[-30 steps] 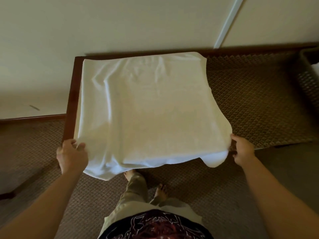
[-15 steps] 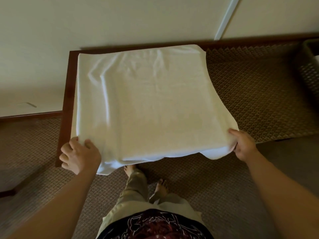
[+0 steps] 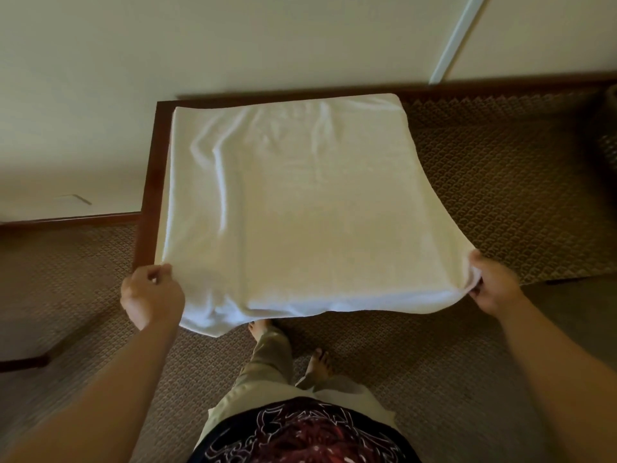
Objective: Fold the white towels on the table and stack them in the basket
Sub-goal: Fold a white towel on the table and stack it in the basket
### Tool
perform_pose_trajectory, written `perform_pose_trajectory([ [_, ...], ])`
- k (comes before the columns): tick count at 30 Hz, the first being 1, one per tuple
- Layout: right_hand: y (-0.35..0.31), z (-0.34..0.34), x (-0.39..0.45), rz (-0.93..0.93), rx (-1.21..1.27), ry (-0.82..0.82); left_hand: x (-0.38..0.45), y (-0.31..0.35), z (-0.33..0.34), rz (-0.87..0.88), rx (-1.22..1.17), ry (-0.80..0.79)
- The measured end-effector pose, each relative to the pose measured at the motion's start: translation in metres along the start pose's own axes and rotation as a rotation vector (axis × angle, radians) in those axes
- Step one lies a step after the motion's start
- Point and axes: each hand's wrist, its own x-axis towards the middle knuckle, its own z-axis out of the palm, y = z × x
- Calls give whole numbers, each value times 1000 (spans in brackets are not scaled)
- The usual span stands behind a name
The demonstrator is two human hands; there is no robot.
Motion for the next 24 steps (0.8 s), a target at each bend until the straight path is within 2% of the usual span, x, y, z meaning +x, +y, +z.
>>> perform_pose_trajectory([
  [2,-2,-5,6,-54,-72,101,13,0,-8,-75,-43,12],
  [5,-5,-5,-1,-98,-162,151,26,-4,-13,-36,54,-85],
  [12,7,6,-2,22,-339,-3,-12,-19,-20,-11,97,-114],
  [15,13,6,-1,43,-385,-20,-35,-43,-16,-198,-91,-7],
  [18,22,1,2,81,-419,-56,-54,-45,-12,-350,-306,-45],
  [22,36,-4,-8,159,-359,-101,-62,-42,-9,-357,-363,-78],
  [24,37,-5,-11,96,-329,-45,-58,-46,-11,-333,-316,-88],
])
